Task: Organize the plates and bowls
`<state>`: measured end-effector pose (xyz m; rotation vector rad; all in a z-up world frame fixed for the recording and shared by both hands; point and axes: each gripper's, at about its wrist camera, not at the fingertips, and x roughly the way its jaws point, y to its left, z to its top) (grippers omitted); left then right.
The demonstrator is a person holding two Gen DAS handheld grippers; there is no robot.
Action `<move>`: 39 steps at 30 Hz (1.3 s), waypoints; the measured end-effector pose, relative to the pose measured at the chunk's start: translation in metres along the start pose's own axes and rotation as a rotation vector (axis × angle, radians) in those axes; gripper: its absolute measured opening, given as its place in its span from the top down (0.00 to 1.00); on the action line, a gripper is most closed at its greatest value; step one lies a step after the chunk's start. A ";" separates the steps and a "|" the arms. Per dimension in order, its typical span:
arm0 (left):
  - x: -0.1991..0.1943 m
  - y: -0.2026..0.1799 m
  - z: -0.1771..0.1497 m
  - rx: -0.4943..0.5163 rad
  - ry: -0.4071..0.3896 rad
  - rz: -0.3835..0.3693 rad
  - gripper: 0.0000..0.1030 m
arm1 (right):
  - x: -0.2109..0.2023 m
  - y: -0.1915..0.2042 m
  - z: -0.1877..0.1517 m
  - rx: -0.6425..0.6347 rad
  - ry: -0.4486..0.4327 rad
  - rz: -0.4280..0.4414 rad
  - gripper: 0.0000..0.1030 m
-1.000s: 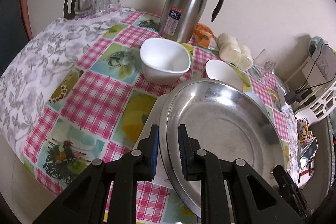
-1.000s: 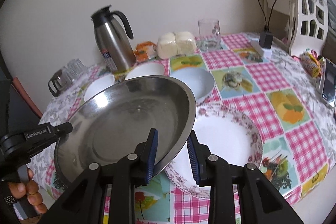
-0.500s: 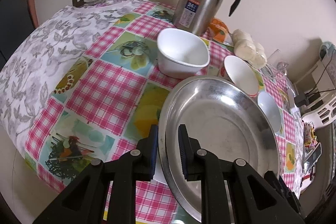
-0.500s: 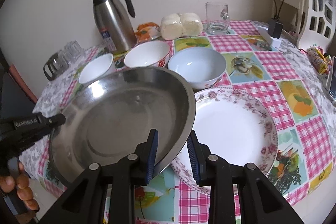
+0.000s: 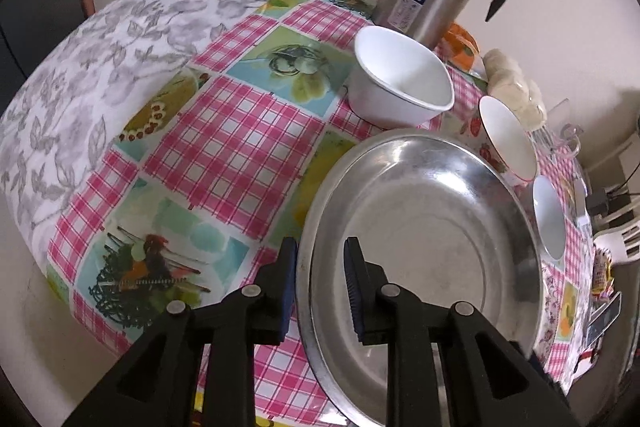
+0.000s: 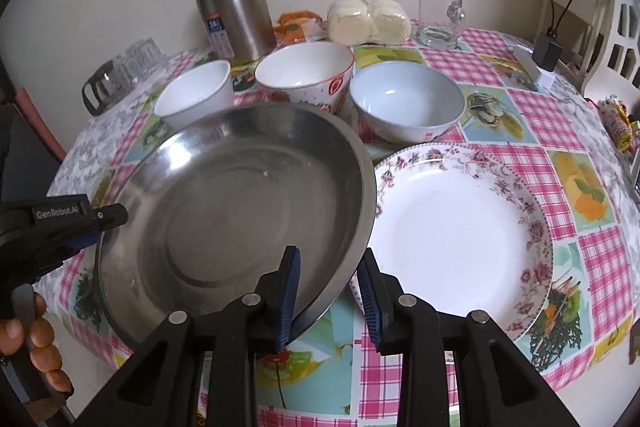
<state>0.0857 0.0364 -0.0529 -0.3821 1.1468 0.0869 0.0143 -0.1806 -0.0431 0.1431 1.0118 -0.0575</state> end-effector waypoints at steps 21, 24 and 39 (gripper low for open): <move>0.009 0.001 -0.001 0.000 0.028 0.001 0.74 | 0.015 0.009 -0.002 -0.030 0.080 -0.028 0.68; 0.010 0.002 -0.001 0.004 0.028 0.002 0.74 | 0.013 0.006 -0.002 -0.024 0.086 -0.032 0.66; -0.008 -0.007 0.001 0.052 -0.029 0.025 0.39 | -0.006 -0.012 0.006 0.043 0.029 -0.046 0.21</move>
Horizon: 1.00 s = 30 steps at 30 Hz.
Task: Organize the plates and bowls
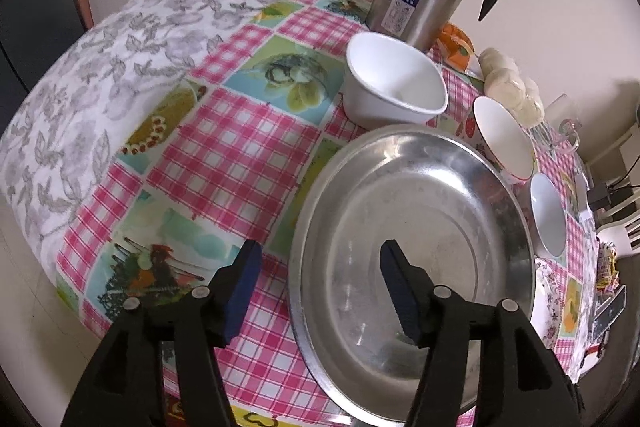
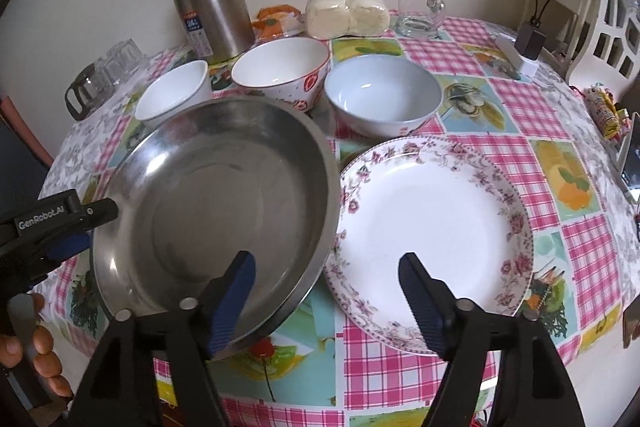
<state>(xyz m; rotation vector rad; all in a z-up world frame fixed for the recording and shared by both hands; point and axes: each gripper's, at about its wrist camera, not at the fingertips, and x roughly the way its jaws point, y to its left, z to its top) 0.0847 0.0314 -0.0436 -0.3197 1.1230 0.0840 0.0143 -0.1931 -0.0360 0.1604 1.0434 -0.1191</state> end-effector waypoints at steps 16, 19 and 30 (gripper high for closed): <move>-0.009 -0.008 0.000 0.063 -0.081 0.059 0.08 | -0.003 -0.014 0.003 0.040 -0.018 -0.005 0.00; -0.009 -0.011 -0.001 0.073 -0.088 0.076 0.08 | -0.004 -0.017 0.003 0.050 -0.020 -0.002 0.00; -0.031 -0.031 -0.005 0.098 -0.195 0.017 0.05 | -0.012 -0.036 0.005 0.081 -0.037 0.013 0.00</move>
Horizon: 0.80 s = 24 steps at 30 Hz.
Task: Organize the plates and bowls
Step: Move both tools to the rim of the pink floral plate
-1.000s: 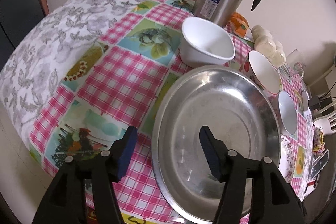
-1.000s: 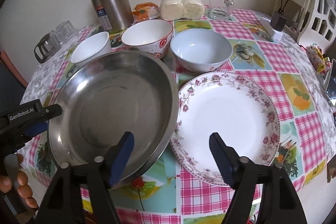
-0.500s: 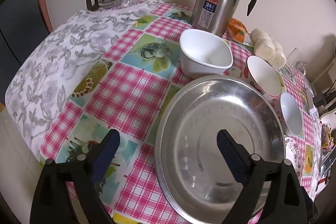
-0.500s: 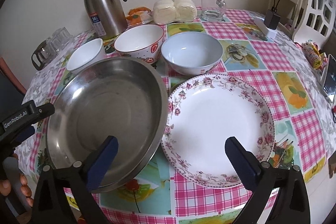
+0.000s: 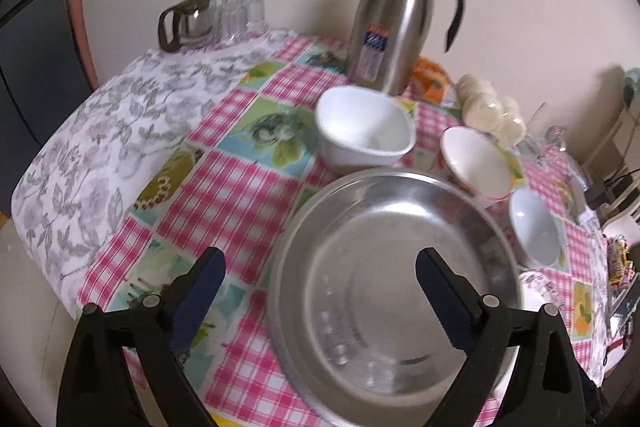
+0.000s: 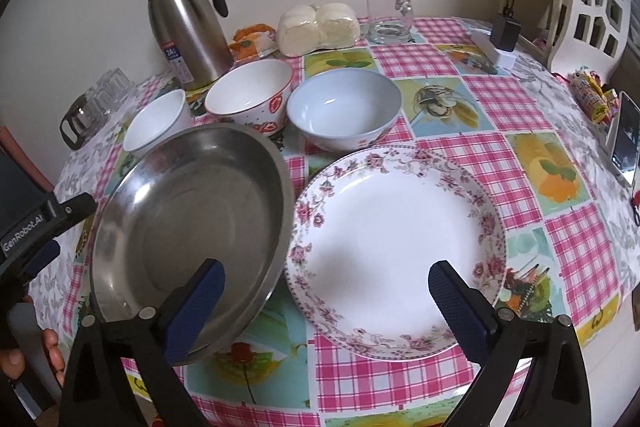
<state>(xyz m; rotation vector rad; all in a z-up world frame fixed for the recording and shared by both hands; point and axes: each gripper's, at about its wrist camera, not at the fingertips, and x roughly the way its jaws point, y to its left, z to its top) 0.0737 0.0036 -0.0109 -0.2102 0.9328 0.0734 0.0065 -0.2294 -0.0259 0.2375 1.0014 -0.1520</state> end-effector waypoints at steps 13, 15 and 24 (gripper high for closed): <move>-0.023 -0.071 -0.015 0.165 -0.040 -0.161 0.01 | -0.019 -0.049 0.006 0.085 -0.050 -0.017 0.00; -0.030 -0.080 -0.018 0.172 -0.061 -0.199 0.01 | -0.022 -0.060 0.007 0.100 -0.056 -0.030 0.00; -0.047 -0.126 -0.039 0.261 -0.118 -0.222 0.01 | -0.031 -0.105 0.007 0.162 -0.077 -0.105 0.00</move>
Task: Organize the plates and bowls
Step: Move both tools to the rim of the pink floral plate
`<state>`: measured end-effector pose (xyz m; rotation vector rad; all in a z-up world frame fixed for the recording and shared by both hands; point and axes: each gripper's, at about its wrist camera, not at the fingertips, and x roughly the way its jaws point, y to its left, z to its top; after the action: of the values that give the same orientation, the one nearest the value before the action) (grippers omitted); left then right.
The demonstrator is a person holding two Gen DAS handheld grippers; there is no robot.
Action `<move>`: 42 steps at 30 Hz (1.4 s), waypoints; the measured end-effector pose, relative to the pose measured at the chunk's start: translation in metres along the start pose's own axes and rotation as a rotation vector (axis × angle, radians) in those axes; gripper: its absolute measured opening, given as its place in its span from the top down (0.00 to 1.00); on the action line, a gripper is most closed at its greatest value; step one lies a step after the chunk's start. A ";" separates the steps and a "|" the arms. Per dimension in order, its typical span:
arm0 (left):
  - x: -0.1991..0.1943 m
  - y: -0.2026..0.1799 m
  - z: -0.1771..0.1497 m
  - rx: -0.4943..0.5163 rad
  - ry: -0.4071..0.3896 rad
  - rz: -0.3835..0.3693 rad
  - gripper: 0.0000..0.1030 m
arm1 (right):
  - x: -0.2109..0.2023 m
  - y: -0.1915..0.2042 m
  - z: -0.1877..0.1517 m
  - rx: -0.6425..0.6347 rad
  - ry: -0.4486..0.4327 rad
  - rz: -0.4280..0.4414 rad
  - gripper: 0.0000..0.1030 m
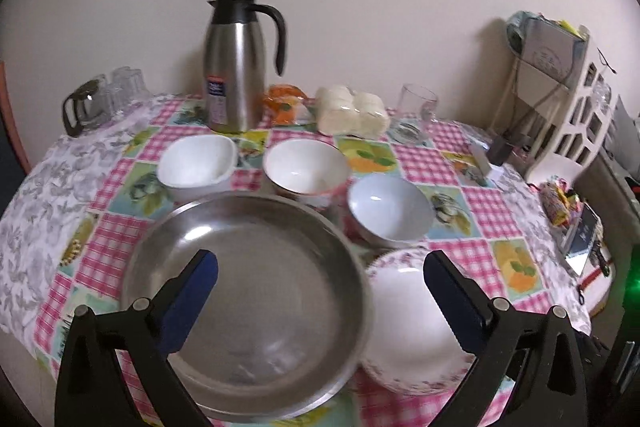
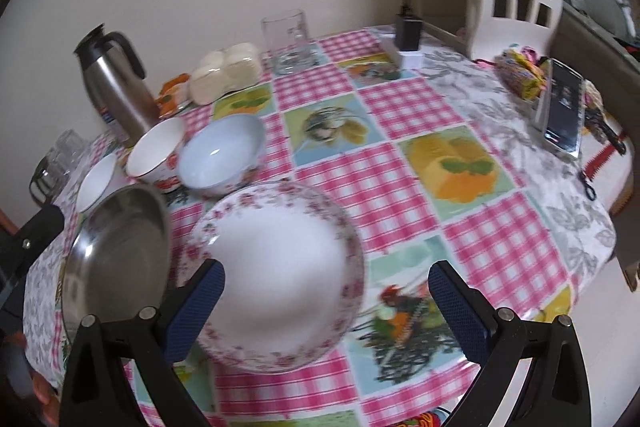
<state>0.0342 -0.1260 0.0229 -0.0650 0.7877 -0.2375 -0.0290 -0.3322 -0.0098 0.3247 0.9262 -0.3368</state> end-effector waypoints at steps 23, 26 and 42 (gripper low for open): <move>0.026 -0.076 -0.051 0.059 0.290 -0.168 0.08 | 0.012 -0.061 0.003 0.103 0.013 -0.060 0.00; 0.029 -0.077 -0.056 0.046 0.310 -0.176 0.10 | 0.016 -0.067 0.003 0.127 0.026 -0.056 0.00; 0.058 -0.067 -0.087 -0.046 0.428 -0.141 0.18 | 0.051 -0.052 -0.005 0.108 0.119 0.002 0.07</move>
<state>-0.0007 -0.2019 -0.0687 -0.1158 1.2168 -0.3734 -0.0255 -0.3839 -0.0613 0.4486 1.0267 -0.3698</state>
